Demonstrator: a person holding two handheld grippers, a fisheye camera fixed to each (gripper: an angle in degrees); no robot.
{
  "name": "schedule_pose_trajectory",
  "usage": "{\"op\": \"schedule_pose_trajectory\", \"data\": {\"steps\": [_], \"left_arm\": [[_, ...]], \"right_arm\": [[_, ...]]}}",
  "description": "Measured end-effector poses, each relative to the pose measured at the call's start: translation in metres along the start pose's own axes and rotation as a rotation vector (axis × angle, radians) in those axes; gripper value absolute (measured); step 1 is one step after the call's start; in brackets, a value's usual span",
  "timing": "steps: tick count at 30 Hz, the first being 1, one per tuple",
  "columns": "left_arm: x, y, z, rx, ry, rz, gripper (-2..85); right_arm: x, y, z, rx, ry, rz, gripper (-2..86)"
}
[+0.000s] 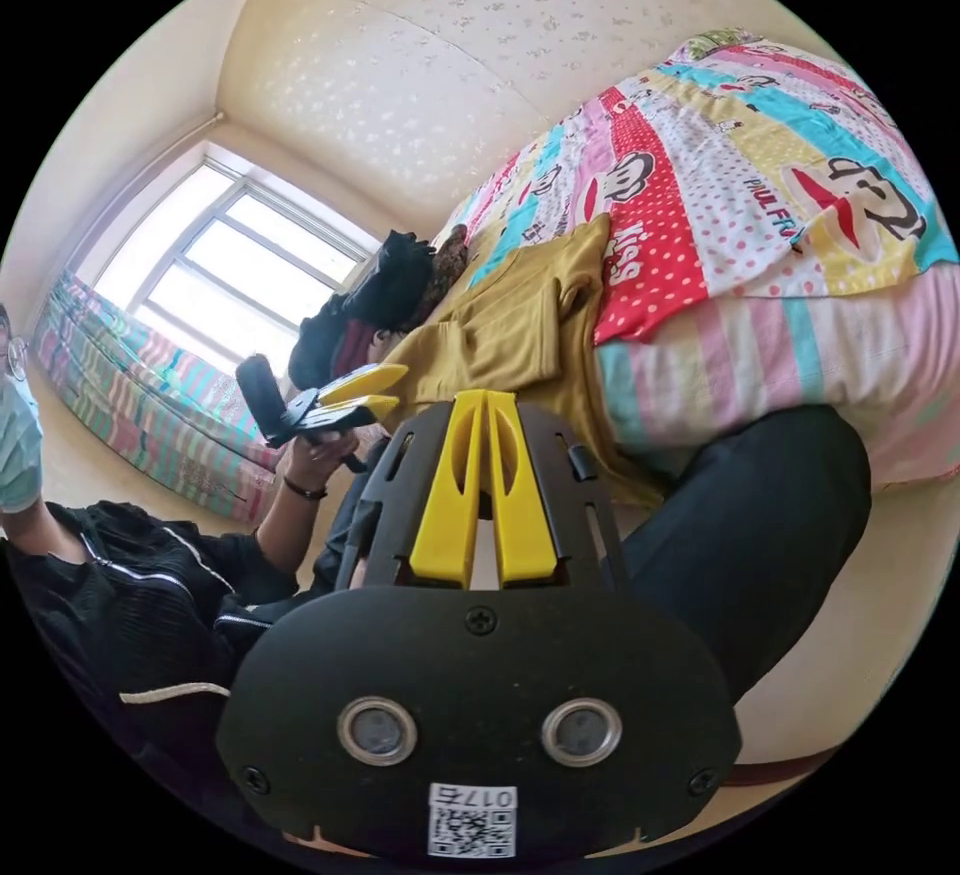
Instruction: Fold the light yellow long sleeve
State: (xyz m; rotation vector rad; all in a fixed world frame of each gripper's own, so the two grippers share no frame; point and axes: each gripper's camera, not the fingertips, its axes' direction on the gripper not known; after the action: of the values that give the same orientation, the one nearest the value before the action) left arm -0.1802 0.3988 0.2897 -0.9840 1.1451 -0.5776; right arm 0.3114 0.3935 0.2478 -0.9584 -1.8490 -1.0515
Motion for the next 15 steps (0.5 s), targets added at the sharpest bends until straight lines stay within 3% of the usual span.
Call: {"op": "schedule_pose_trajectory", "data": {"steps": [2, 5, 8, 10, 12, 15], "left_arm": [[0.005, -0.017, 0.036, -0.051, -0.011, 0.044, 12.6], [-0.014, -0.028, 0.086, -0.194, -0.020, -0.074, 11.2], [-0.045, -0.024, 0.072, -0.132, 0.058, -0.214, 3.9], [-0.065, -0.018, 0.050, -0.054, 0.154, -0.271, 1.0], [-0.092, -0.002, -0.002, 0.157, 0.207, -0.352, -0.1], [-0.129, 0.021, -0.089, 0.386, 0.182, -0.419, -0.5]], "right_arm": [[0.004, 0.003, -0.004, 0.010, -0.012, 0.013, 1.0], [0.016, 0.007, -0.013, 0.030, -0.045, 0.048, 1.3], [0.029, 0.011, -0.025, 0.097, -0.081, 0.095, 1.6], [0.032, 0.012, -0.031, 0.150, -0.097, 0.097, 2.3], [0.027, 0.006, -0.030, 0.154, -0.083, 0.053, 3.3], [0.010, -0.021, -0.015, 0.107, -0.054, -0.050, 6.2]]}}
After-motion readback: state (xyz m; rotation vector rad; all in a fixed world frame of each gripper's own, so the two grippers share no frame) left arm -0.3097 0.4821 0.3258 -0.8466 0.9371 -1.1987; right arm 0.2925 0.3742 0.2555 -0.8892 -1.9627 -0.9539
